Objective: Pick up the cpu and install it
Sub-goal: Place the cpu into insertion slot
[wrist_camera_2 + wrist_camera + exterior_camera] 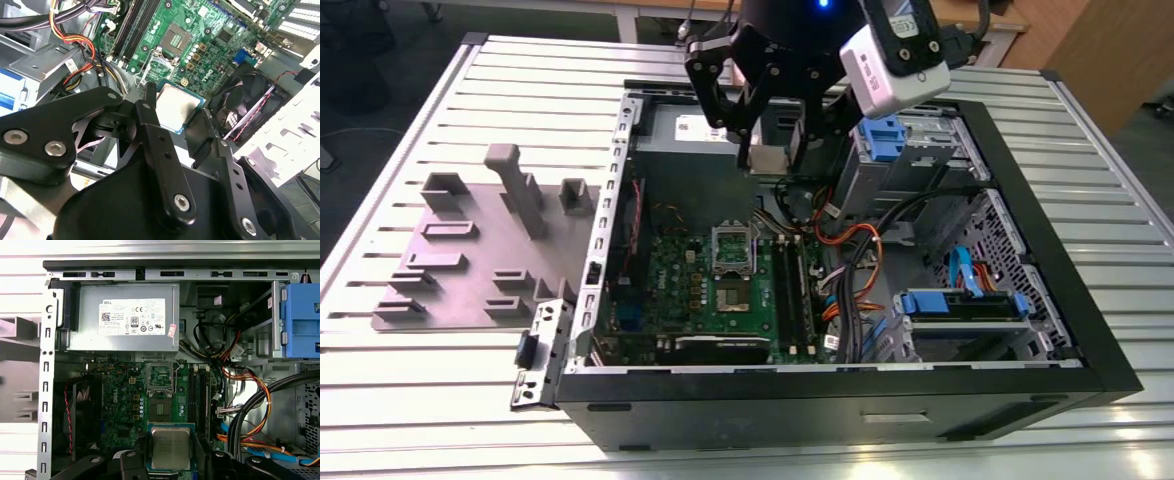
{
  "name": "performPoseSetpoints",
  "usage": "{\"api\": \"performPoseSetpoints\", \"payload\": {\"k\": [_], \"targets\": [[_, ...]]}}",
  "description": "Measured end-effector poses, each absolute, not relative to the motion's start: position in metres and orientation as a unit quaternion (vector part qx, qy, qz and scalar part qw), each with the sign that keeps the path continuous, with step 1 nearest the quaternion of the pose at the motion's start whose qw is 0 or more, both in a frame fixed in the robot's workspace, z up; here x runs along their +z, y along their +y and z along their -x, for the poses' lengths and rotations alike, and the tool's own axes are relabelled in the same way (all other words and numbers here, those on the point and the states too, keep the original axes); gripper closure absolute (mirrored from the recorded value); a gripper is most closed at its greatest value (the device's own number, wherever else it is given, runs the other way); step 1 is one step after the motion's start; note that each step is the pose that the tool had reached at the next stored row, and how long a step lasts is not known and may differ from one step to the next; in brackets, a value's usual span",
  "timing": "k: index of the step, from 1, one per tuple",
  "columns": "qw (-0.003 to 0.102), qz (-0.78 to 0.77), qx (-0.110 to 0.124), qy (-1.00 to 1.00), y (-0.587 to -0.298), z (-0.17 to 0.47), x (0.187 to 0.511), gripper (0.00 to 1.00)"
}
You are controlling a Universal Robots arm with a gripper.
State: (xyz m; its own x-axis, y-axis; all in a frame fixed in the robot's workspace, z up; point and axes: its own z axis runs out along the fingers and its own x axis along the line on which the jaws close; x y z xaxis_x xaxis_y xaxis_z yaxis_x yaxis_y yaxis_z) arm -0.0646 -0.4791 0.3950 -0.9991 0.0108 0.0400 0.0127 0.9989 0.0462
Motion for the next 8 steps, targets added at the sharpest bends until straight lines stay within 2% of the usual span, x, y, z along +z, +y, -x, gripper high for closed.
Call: {"api": "performPoseSetpoints", "payload": {"k": [8], "targets": [[0.02,0.006,-0.024,-1.0,-0.4852,0.0646,0.3923,0.53]]}}
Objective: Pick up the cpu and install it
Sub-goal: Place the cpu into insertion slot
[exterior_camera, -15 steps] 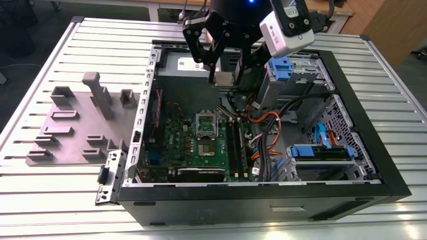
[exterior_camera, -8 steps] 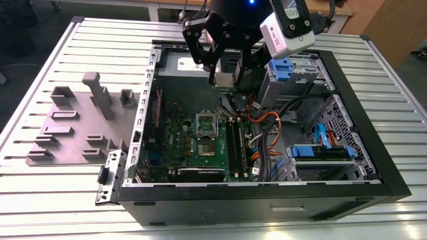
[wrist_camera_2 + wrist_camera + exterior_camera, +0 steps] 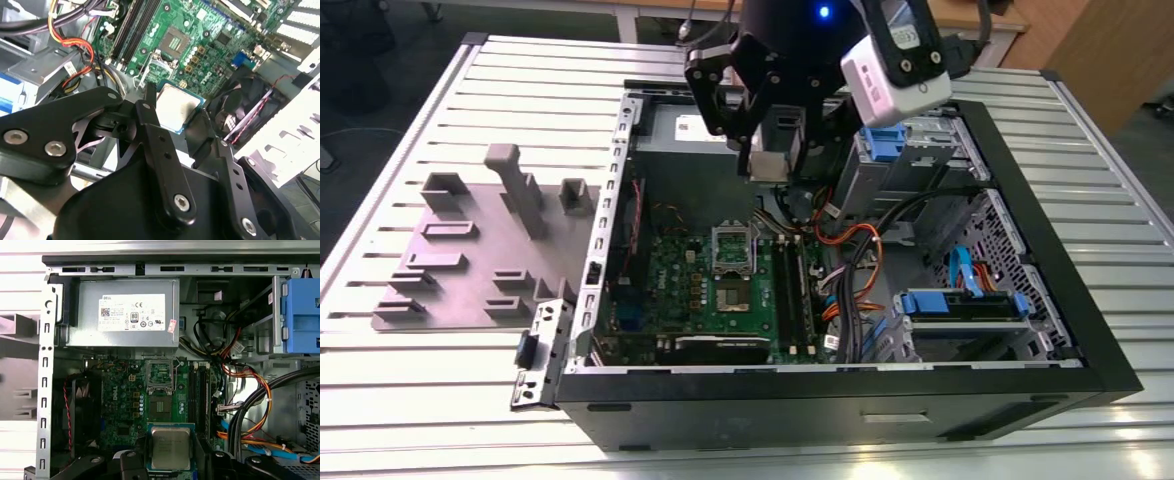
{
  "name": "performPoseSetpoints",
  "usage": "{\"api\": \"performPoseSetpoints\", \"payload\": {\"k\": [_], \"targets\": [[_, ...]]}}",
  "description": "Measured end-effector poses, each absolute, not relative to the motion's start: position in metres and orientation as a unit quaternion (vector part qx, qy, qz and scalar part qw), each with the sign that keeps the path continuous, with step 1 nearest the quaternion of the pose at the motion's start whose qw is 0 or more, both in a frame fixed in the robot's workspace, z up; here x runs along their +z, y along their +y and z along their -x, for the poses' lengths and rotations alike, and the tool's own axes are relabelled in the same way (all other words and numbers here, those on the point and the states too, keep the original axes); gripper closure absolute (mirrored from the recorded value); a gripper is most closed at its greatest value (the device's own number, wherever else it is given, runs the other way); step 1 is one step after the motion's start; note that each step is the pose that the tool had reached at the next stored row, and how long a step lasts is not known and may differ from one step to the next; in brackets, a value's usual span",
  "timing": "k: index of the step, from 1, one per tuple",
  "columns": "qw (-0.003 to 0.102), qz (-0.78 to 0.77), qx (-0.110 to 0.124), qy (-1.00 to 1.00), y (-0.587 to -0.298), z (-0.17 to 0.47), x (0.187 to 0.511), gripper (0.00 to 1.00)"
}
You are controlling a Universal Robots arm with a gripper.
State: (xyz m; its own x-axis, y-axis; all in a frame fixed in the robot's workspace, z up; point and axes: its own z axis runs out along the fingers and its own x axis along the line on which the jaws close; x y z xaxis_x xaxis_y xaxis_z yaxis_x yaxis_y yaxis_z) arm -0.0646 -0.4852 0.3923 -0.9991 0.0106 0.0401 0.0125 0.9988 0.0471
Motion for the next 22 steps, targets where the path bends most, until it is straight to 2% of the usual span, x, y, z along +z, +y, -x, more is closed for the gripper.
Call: {"api": "performPoseSetpoints", "payload": {"k": [8,22], "targets": [[0.02,-0.001,-0.024,-1.0,-0.486,0.065,0.378,0.53],[0.02,-0.001,-0.024,-0.999,-0.486,0.065,0.377,0.53]]}}
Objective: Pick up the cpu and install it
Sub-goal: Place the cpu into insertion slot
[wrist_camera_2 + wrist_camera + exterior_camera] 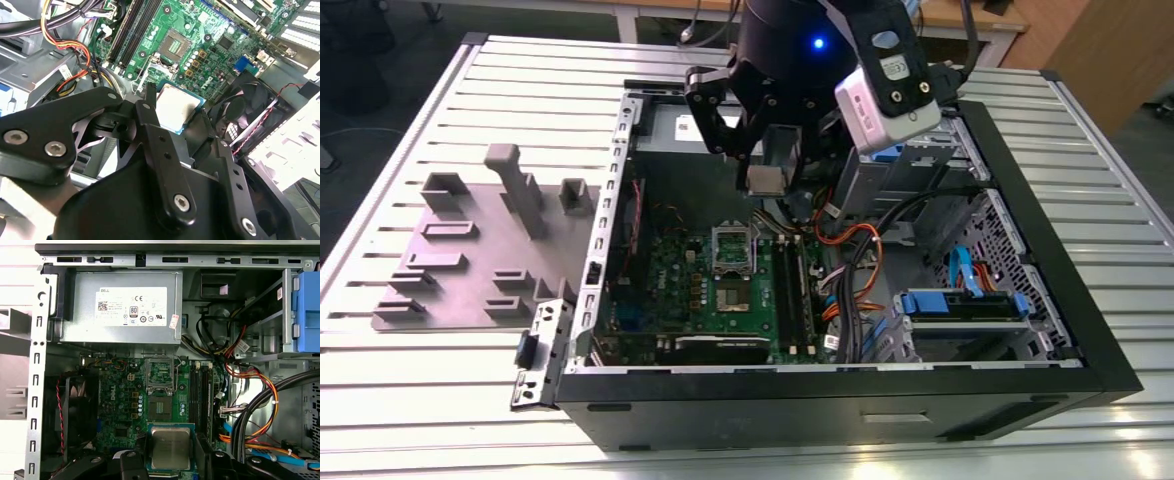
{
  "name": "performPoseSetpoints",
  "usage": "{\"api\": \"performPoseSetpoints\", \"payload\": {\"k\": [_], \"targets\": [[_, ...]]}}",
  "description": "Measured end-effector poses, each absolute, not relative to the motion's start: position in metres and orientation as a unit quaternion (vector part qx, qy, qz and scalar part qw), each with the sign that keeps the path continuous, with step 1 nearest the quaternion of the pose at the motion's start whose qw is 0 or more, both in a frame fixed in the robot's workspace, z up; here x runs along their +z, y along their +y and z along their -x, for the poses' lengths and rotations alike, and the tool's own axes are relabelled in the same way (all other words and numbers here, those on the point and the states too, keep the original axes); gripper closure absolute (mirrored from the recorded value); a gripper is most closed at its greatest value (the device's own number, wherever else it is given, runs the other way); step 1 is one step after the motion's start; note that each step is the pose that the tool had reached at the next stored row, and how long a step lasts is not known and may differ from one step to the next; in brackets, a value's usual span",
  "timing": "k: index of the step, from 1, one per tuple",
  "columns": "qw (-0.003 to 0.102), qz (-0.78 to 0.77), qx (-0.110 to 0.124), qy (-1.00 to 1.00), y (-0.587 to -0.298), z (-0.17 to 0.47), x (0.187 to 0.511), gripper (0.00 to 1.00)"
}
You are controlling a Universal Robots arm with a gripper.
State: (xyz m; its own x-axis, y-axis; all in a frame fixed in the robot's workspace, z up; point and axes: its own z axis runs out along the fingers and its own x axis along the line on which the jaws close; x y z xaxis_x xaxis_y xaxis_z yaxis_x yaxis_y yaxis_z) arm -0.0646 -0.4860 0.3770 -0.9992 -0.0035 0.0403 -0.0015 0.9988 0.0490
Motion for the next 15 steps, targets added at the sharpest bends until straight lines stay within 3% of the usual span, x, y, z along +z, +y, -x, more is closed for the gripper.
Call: {"api": "performPoseSetpoints", "payload": {"k": [15], "targets": [[0.02,-0.001,-0.024,-0.999,-0.486,0.0646,0.3718,0.53]]}}
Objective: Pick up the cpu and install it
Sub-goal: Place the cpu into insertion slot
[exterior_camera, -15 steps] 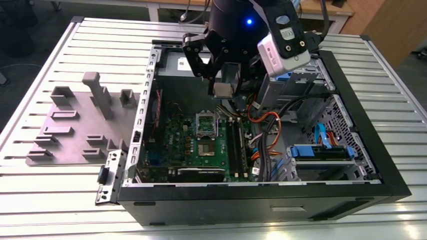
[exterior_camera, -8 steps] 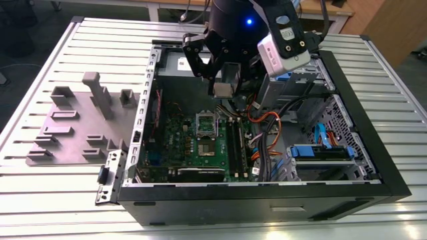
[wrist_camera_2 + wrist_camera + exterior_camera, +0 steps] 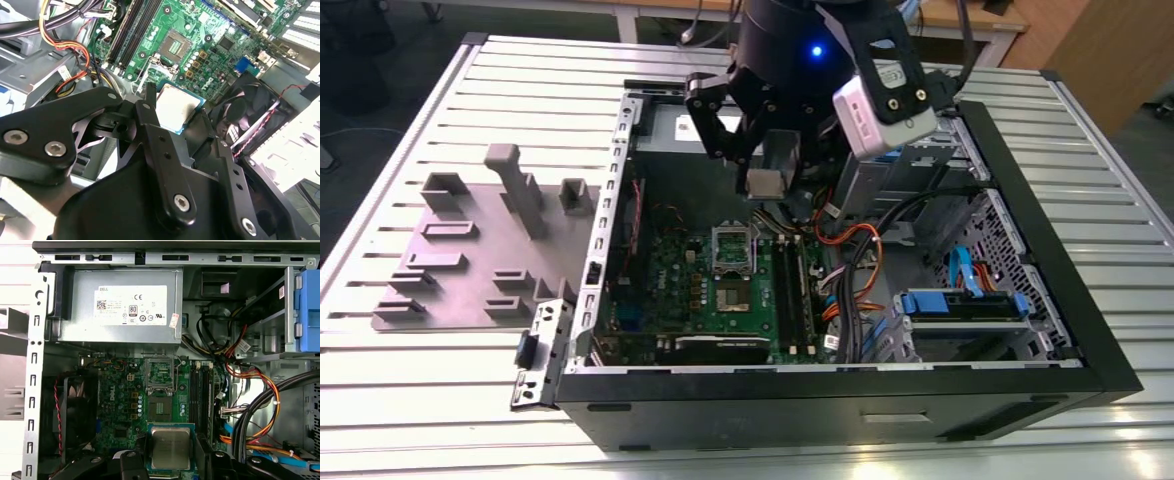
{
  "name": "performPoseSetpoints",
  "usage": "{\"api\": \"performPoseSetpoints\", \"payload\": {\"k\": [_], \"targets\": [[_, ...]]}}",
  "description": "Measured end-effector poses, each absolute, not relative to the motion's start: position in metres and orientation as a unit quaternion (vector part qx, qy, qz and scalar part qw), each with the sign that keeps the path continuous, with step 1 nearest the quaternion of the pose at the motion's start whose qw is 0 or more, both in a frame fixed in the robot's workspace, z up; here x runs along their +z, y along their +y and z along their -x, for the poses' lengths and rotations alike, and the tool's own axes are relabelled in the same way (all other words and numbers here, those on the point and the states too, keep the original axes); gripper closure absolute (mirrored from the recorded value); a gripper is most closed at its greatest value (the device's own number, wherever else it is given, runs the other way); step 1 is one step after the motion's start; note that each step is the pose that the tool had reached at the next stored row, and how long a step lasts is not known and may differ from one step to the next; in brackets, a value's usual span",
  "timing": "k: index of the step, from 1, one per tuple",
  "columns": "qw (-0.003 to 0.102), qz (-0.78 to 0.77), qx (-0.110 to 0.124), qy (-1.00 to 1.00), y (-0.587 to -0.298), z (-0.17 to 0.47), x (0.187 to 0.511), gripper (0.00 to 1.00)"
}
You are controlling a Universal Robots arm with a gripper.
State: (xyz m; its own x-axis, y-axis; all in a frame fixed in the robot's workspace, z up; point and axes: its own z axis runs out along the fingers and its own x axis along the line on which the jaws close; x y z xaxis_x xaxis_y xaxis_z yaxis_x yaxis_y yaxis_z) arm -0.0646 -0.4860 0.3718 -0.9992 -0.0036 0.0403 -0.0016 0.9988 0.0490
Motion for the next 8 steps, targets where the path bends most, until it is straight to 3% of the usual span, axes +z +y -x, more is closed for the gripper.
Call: {"api": "performPoseSetpoints", "payload": {"k": [8], "targets": [[0.02,-0.001,-0.024,-0.999,-0.486,0.065,0.357,0.53]]}}
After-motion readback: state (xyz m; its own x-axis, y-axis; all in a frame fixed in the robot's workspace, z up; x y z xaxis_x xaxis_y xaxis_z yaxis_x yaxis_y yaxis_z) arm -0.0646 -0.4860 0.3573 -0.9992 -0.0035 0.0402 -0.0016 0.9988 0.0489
